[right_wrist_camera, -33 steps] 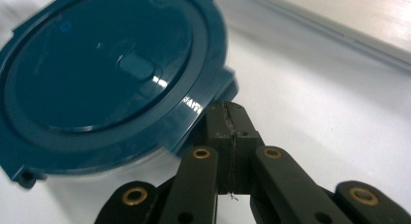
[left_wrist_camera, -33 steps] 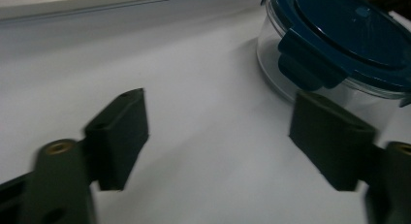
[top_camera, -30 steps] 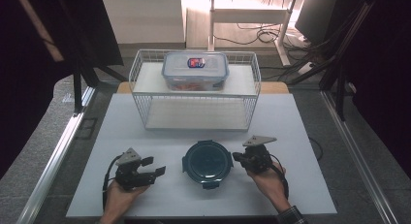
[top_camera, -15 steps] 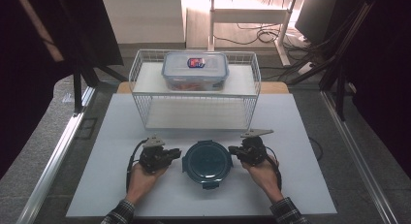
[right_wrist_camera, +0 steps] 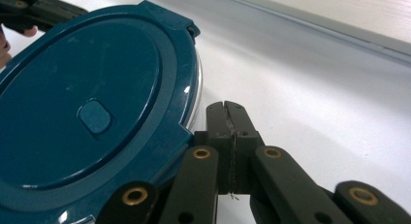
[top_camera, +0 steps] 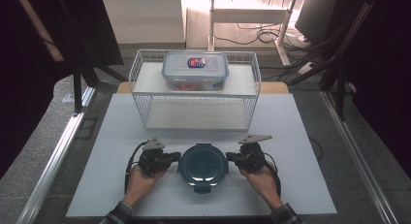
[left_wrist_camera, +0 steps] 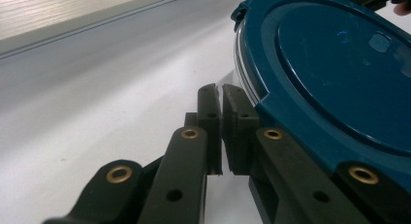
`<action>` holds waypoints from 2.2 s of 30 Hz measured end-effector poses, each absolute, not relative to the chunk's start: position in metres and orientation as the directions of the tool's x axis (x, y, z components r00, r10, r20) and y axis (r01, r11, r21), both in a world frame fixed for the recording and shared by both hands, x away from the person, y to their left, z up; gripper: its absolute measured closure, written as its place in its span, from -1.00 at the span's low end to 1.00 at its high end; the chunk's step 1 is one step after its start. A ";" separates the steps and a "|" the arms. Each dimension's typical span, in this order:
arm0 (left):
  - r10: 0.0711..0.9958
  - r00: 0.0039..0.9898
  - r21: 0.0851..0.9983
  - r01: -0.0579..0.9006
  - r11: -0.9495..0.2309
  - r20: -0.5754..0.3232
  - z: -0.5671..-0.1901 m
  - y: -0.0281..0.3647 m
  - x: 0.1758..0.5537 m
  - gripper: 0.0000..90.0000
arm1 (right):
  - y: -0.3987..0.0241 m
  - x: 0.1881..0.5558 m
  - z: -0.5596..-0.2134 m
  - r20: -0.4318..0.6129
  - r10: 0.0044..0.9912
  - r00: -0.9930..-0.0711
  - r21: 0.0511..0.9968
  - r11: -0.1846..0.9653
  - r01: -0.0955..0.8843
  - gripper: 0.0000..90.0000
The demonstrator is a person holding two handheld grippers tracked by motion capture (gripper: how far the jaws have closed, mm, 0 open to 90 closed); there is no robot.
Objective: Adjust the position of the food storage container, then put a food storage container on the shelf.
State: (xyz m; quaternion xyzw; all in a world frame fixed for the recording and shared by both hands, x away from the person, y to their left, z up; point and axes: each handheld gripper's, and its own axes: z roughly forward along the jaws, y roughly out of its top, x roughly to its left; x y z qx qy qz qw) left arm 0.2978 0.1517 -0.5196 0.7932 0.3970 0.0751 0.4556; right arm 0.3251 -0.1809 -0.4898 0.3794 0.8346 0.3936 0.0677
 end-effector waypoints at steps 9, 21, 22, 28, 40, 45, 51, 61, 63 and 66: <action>0.708 0.664 0.777 0.569 -0.270 -0.241 -0.519 0.158 0.291 0.99 | -0.173 0.315 -0.490 0.175 0.670 -0.722 0.705 0.427 0.567 0.99; 0.723 0.658 0.768 0.568 -0.295 -0.209 -0.516 0.165 0.284 0.92 | -0.165 0.316 -0.490 0.177 0.659 -0.731 0.701 0.437 0.564 0.99; 0.729 0.658 0.772 0.559 -0.303 -0.190 -0.516 0.165 0.284 0.84 | -0.164 0.316 -0.490 0.171 0.657 -0.734 0.699 0.444 0.560 0.98; 0.744 0.639 0.776 0.564 -0.281 -0.195 -0.513 0.177 0.273 0.31 | -0.180 0.308 -0.482 0.084 0.668 -0.740 0.729 0.465 0.502 0.69; 0.749 0.634 0.780 0.562 -0.276 -0.191 -0.517 0.195 0.245 -0.83 | -0.211 0.282 -0.484 0.067 0.654 -0.753 0.781 0.435 0.448 -0.51; 0.756 0.639 0.754 0.563 -0.337 -0.139 -0.520 0.196 0.231 -0.96 | -0.214 0.276 -0.491 0.043 0.656 -0.753 0.772 0.457 0.442 -0.93; 0.752 0.644 0.774 0.545 -0.322 -0.141 -0.522 0.195 0.231 -0.97 | -0.216 0.277 -0.493 0.070 0.655 -0.752 0.784 0.430 0.447 -0.95; 0.744 0.649 0.797 0.529 -0.292 -0.158 -0.523 0.197 0.234 -0.96 | -0.214 0.278 -0.491 0.081 0.646 -0.759 0.782 0.431 0.450 -0.98; 0.743 0.651 0.791 0.533 -0.300 -0.157 -0.522 0.197 0.235 -0.96 | -0.212 0.277 -0.489 0.086 0.640 -0.763 0.785 0.429 0.448 -1.00; 0.728 0.662 0.785 0.542 -0.301 -0.178 -0.517 0.196 0.237 -0.96 | -0.206 0.277 -0.487 0.076 0.635 -0.769 0.777 0.446 0.444 -1.00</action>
